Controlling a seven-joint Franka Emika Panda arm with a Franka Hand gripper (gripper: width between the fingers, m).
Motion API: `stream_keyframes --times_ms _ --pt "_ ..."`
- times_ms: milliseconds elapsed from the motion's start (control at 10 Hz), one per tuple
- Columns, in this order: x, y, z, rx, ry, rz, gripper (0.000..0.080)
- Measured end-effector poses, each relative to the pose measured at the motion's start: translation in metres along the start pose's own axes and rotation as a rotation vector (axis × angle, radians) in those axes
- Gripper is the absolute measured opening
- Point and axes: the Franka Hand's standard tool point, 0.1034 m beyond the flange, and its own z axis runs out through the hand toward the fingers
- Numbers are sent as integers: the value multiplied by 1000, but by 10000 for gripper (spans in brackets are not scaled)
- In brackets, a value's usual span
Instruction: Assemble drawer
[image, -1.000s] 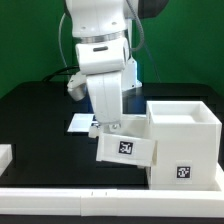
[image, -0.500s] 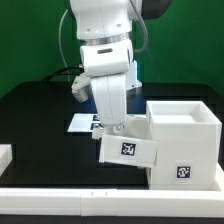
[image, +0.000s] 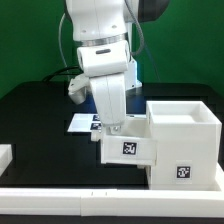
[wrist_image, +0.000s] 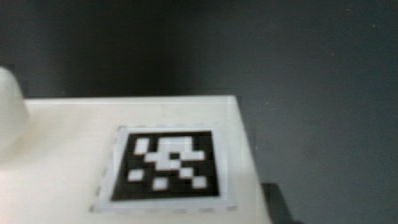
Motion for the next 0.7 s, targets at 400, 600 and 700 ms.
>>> stream_keyframes --times_ms 400,600,700 --pt "1 -1 4 -26 2 49 38" --pt "8 13 -4 -38 -5 91 38" --pt "9 15 -5 -42 -6 101 38"
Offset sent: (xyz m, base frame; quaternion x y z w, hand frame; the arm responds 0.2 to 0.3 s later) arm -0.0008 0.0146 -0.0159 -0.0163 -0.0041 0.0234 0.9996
